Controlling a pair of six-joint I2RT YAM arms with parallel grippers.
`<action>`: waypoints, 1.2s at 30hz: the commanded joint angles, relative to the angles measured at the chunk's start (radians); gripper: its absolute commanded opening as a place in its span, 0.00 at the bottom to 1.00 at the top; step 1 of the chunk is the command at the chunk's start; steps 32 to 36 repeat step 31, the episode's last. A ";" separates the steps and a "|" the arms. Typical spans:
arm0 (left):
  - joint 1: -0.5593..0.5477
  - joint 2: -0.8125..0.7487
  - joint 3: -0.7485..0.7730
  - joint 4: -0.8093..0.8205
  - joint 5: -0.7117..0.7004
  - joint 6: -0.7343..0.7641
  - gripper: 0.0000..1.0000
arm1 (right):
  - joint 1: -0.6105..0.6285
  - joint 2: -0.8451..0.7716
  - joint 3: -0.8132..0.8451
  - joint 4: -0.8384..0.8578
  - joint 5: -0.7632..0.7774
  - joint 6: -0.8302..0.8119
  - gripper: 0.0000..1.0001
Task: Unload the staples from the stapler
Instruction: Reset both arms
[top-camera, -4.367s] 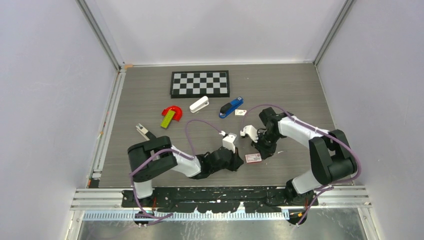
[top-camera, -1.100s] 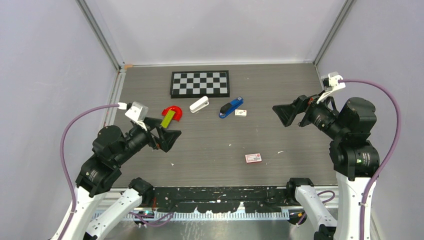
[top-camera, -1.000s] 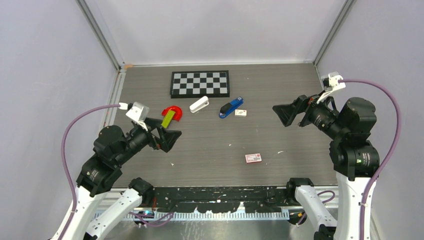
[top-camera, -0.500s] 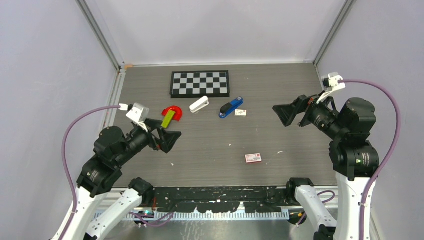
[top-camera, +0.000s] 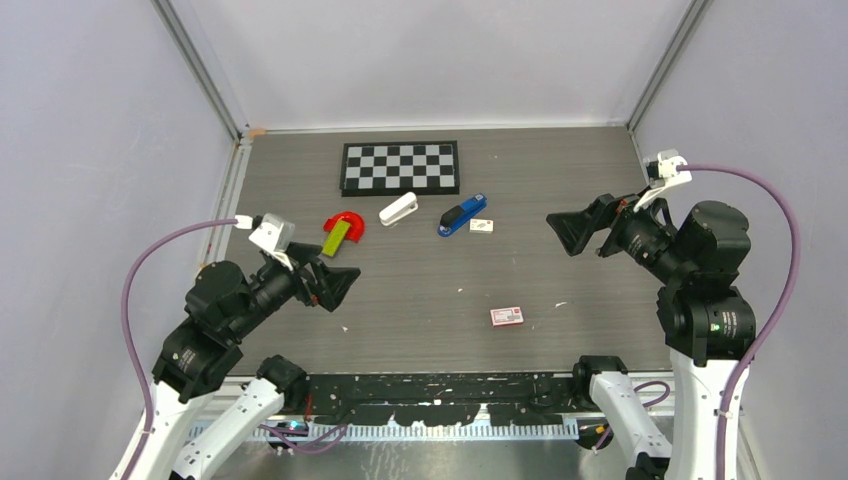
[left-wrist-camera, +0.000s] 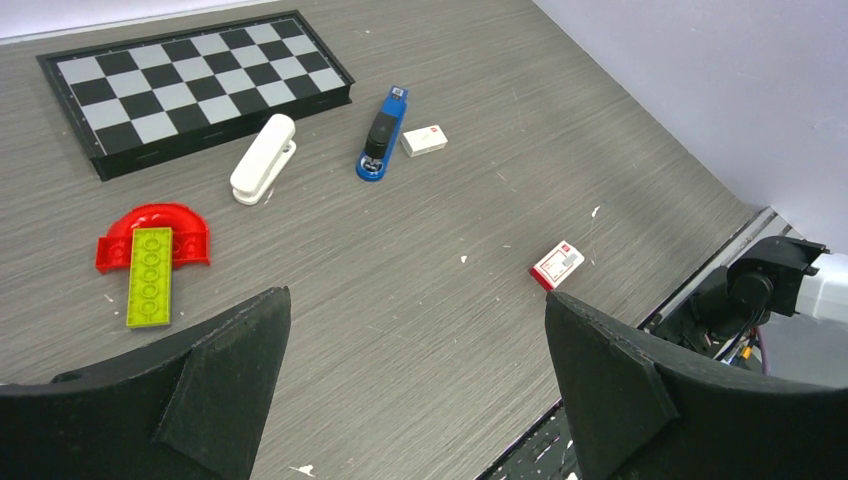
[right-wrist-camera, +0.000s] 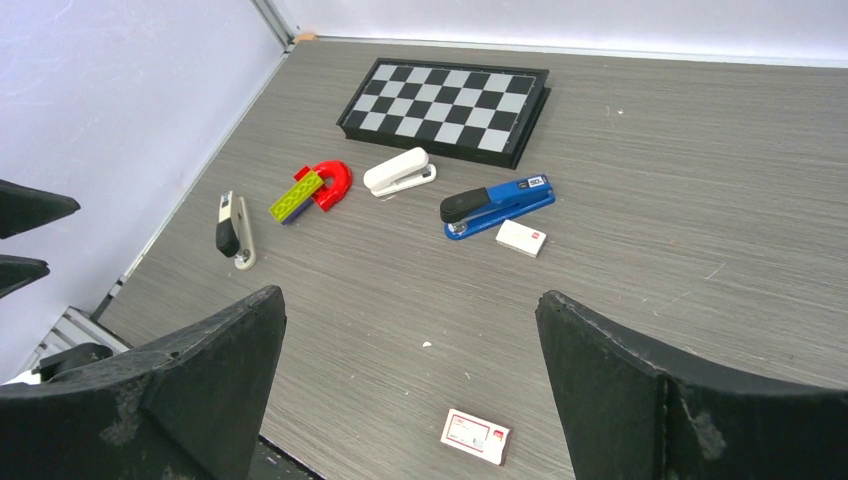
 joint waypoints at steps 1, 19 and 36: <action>0.004 -0.006 -0.001 0.015 -0.012 0.013 1.00 | -0.006 -0.004 -0.003 0.050 0.014 0.011 0.99; 0.004 -0.015 -0.022 0.025 -0.015 0.013 1.00 | -0.012 -0.001 -0.003 0.050 0.003 0.000 1.00; 0.004 -0.017 -0.049 0.046 -0.015 0.011 1.00 | -0.023 -0.003 -0.026 0.071 -0.016 0.012 1.00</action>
